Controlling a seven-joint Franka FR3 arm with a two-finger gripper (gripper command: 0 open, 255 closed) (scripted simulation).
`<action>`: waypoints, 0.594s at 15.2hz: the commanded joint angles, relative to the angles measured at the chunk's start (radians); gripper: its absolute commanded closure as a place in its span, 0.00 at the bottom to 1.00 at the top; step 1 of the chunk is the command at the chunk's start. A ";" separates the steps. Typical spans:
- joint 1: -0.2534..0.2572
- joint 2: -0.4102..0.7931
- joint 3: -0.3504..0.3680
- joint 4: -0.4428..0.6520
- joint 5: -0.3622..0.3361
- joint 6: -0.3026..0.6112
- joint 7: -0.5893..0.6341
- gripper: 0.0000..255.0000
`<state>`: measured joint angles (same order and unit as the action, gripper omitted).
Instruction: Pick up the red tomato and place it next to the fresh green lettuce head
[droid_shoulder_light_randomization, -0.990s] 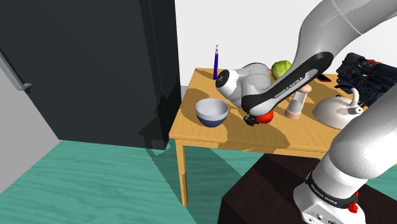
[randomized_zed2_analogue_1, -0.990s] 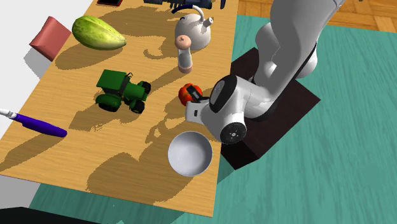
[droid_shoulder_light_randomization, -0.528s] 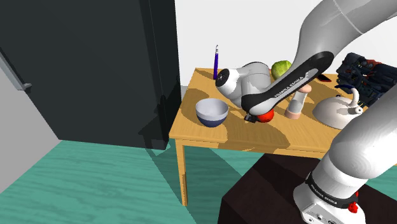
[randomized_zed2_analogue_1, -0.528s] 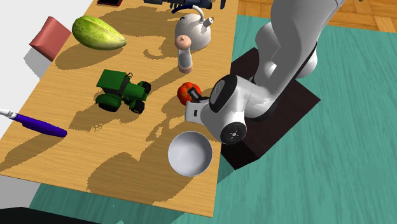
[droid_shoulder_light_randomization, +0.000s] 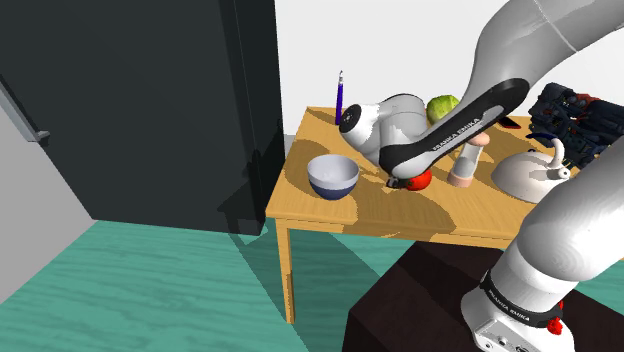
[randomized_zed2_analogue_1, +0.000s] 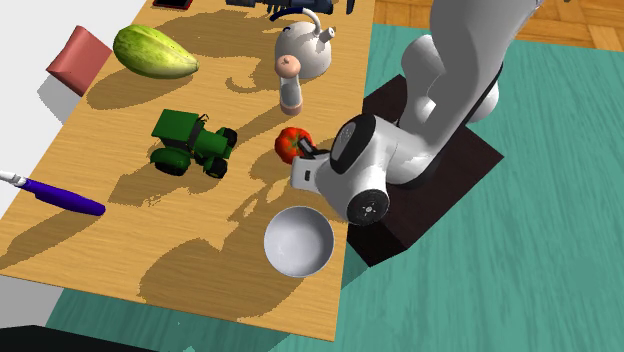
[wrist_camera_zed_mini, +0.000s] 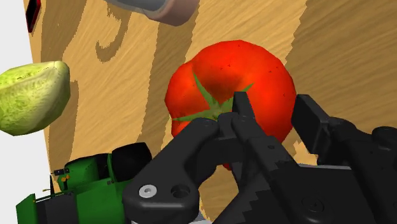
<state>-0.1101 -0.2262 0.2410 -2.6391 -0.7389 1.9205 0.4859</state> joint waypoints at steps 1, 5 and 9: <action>0.003 -0.022 -0.001 0.004 0.014 -0.020 -0.023 1.00; 0.010 -0.068 -0.002 0.018 0.036 -0.061 -0.068 1.00; -0.072 0.310 -0.023 0.380 0.167 -0.373 -0.026 0.00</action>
<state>-0.1514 -0.0736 0.2276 -2.4108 -0.6285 1.7002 0.4456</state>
